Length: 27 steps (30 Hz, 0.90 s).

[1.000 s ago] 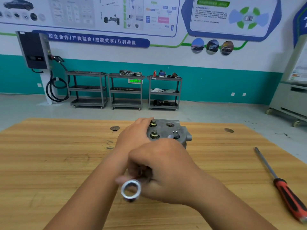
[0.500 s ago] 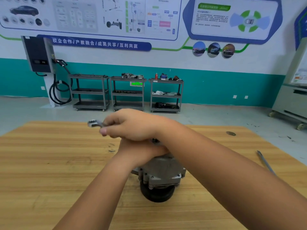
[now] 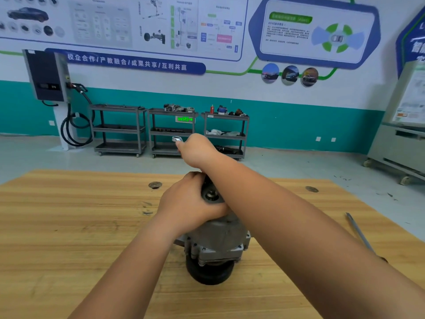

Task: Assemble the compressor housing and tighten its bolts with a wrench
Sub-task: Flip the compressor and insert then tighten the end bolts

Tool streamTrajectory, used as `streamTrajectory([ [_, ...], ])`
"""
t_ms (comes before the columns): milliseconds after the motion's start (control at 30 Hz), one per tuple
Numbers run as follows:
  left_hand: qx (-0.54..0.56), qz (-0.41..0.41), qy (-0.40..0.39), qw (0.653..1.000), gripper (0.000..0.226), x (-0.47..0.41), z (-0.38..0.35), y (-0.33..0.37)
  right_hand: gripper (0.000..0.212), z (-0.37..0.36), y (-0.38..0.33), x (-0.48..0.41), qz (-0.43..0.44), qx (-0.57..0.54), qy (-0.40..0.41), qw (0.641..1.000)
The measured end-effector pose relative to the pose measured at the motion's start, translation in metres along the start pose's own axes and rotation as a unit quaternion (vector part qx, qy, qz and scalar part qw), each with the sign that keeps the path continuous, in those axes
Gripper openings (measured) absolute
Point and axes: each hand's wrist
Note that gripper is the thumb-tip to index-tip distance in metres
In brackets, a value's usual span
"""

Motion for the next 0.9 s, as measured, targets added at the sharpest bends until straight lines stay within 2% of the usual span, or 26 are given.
streamTrajectory([
  [33, 0.010, -0.007, -0.011, 1.000, 0.072, 0.000, 0.001, 0.001, 0.029, 0.002, 0.001, -0.003, -0.020, 0.024, 0.006, 1.000],
  [133, 0.004, -0.024, -0.021, 0.999, 0.104, 0.002, 0.001, 0.000, 0.030, 0.014, 0.017, -0.015, -0.057, 0.055, 0.033, 0.996],
  [200, 0.001, -0.027, -0.013, 1.000, 0.112, 0.003, -0.001, -0.005, 0.021, 0.024, 0.036, -0.025, -0.103, 0.074, 0.037, 0.991],
  [233, 0.000, -0.025, -0.011, 1.000, 0.113, 0.003, -0.001, -0.008, 0.018, 0.026, 0.052, -0.028, -0.139, 0.007, 0.036, 0.990],
  [267, 0.001, -0.024, -0.013, 1.000, 0.112, 0.002, -0.001, -0.008, 0.025, 0.028, 0.067, -0.031, -0.203, -0.145, 0.046, 0.967],
  [300, 0.001, -0.025, -0.017, 1.000, 0.112, 0.002, 0.000, -0.008, 0.038, 0.027, 0.080, -0.028, -0.239, -0.303, 0.058, 0.921],
  [333, 0.000, -0.027, -0.023, 0.999, 0.110, 0.001, -0.001, -0.007, 0.046, 0.028, 0.093, -0.022, -0.211, -0.389, 0.083, 0.893],
  [367, -0.003, -0.031, -0.026, 0.999, 0.106, 0.000, -0.001, -0.007, 0.039, 0.031, 0.103, -0.018, -0.220, -0.488, 0.121, 0.836],
  [433, -0.005, -0.035, -0.023, 0.999, 0.101, -0.001, -0.002, -0.006, 0.019, 0.035, 0.111, -0.003, -0.243, -0.697, 0.144, 0.659],
  [467, -0.004, -0.034, -0.024, 0.999, 0.102, 0.000, -0.002, -0.007, 0.023, 0.036, 0.114, 0.001, -0.252, -0.753, 0.159, 0.588],
  [500, -0.004, -0.033, -0.023, 0.999, 0.105, -0.001, -0.003, -0.008, 0.023, 0.040, 0.116, 0.008, -0.249, -0.784, 0.179, 0.540],
  [533, -0.003, -0.031, -0.023, 0.999, 0.109, 0.000, -0.002, -0.009, 0.021, 0.043, 0.118, 0.015, -0.238, -0.795, 0.204, 0.519],
  [667, 0.004, -0.028, -0.024, 0.999, 0.109, 0.000, -0.001, -0.010, 0.036, 0.053, 0.128, 0.066, -0.147, -0.810, 0.309, 0.477],
  [733, -0.007, -0.032, -0.019, 0.999, 0.106, -0.001, -0.003, -0.007, 0.047, 0.054, 0.130, 0.099, -0.059, -0.805, 0.358, 0.468],
  [767, -0.013, -0.033, -0.015, 0.999, 0.104, -0.002, -0.004, -0.005, 0.053, 0.051, 0.130, 0.116, -0.004, -0.796, 0.372, 0.478],
  [800, -0.018, -0.033, -0.017, 0.999, 0.103, -0.003, -0.006, -0.003, 0.058, 0.045, 0.128, 0.133, 0.060, -0.776, 0.376, 0.502],
  [833, -0.020, -0.030, -0.022, 0.999, 0.103, -0.003, -0.006, -0.002, 0.059, 0.037, 0.122, 0.149, 0.130, -0.743, 0.370, 0.542],
  [900, -0.018, -0.025, -0.030, 0.999, 0.108, -0.003, -0.005, -0.002, 0.052, 0.020, 0.101, 0.173, 0.266, -0.631, 0.351, 0.639],
])
Point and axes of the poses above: each hand's wrist, its own x-axis away from the middle knuckle, its own z-axis out of the back of the hand, y = z × x, and after that the axes turned 8 degrees about y, right-handed
